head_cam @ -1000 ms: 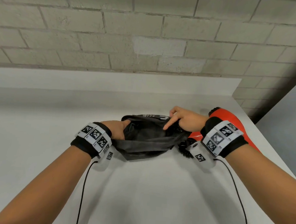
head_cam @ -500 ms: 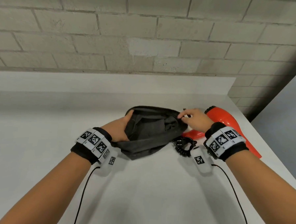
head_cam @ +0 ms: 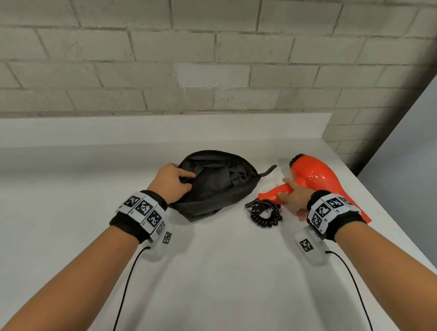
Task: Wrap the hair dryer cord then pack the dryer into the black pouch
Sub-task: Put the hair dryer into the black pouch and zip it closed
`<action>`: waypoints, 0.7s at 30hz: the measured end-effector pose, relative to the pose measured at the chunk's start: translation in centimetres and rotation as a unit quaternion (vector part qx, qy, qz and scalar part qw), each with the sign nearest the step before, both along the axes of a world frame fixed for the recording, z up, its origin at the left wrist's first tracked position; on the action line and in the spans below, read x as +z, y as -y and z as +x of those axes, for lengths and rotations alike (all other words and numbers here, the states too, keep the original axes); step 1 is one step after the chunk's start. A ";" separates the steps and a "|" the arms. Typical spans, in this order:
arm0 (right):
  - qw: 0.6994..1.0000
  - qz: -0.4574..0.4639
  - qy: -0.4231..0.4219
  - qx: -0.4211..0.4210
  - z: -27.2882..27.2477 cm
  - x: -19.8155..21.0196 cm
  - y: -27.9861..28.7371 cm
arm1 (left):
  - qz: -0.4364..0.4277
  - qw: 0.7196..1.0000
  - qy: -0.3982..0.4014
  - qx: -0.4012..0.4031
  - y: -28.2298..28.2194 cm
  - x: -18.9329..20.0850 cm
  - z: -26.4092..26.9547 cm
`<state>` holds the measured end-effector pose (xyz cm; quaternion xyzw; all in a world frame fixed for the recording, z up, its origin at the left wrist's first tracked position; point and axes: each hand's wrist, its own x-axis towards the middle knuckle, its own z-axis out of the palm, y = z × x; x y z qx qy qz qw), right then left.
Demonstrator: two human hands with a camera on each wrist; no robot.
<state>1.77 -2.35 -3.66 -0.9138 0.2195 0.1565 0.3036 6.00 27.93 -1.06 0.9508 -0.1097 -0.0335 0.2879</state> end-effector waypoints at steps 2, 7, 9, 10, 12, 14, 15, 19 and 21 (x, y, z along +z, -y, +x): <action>0.999 0.029 -0.002 -0.020 0.3 0.1 0.0 | 0.048 0.998 -0.035 -0.024 0.0 -0.1 0.1; 0.993 0.075 0.004 -0.088 0.5 0.4 0.1 | 0.126 0.983 -0.115 -0.069 -0.1 -0.3 0.0; 0.983 0.137 0.019 -0.118 0.3 0.5 0.5 | 0.125 0.982 -0.120 -0.072 -0.1 -0.2 -0.1; 0.977 0.167 0.036 -0.129 0.2 0.6 0.7 | 0.125 0.982 -0.123 -0.074 0.0 -0.2 -0.2; 0.960 0.221 0.089 -0.146 0.1 1.3 0.8 | 0.126 0.980 -0.127 -0.083 0.1 0.0 -0.4; 0.942 0.255 0.154 -0.157 -0.1 2.7 0.8 | 0.129 0.979 -0.128 -0.093 0.3 0.1 -0.5; 0.931 0.266 0.189 -0.162 -0.2 3.6 0.7 | 0.130 0.978 -0.127 -0.098 0.4 0.1 -0.5; 0.878 0.306 0.334 -0.154 -0.8 7.7 0.1 | 0.149 0.971 -0.135 -0.129 0.9 0.1 -0.7; 0.854 0.320 0.392 -0.122 -1.1 9.3 -0.5 | 0.146 0.967 -0.144 -0.151 1.2 0.1 -0.9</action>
